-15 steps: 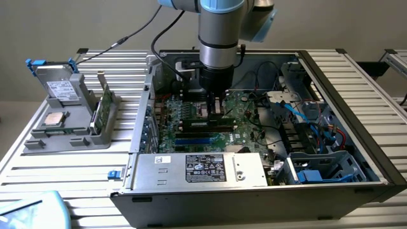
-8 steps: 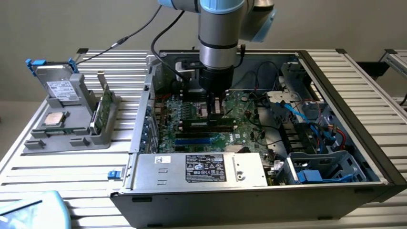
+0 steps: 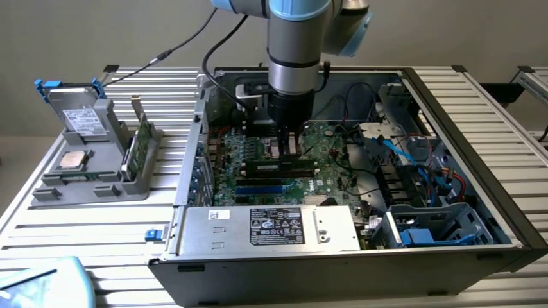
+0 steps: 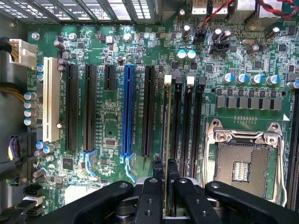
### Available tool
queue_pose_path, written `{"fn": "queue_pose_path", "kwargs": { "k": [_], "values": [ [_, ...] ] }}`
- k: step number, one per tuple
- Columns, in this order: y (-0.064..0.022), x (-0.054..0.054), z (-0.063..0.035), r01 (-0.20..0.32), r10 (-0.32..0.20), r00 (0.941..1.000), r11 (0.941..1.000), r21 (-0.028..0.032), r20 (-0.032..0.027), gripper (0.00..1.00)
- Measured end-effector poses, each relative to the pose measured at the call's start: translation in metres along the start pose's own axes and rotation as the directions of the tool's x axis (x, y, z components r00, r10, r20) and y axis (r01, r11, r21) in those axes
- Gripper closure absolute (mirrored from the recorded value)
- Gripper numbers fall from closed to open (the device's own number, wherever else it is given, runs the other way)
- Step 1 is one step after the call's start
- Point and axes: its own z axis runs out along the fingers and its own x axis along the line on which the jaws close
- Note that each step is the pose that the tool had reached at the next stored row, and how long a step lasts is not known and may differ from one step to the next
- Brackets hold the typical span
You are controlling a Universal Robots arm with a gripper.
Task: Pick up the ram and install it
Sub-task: 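Insert the ram into the slot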
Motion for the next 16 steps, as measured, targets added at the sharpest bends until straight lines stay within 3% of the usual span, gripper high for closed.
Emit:
{"fn": "queue_pose_path", "kwargs": {
  "k": [16],
  "values": [
    [0.0001, 0.0029, 0.0019, 0.0, 0.0, 0.9999, 1.0, -0.0021, 0.0107, 0.85]
  ]
}}
